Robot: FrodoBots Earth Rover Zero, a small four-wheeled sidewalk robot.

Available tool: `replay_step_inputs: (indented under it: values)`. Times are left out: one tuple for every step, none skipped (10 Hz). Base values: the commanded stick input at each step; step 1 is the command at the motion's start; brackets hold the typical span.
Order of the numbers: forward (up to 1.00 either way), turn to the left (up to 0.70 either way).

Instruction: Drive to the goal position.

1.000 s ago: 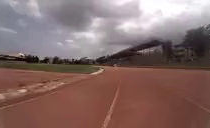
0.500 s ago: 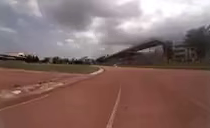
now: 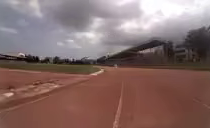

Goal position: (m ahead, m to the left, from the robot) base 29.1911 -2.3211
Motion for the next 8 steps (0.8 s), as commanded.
replay_step_inputs:
  values:
    - [0.45,-0.27]
    - [0.45,-0.27]
    - [0.45,-0.27]
    - [0.45,-0.27]
    - [0.45,-0.27]
    - [0.45,-0.27]
    - [0.45,-0.27]
    - [0.45,-0.27]
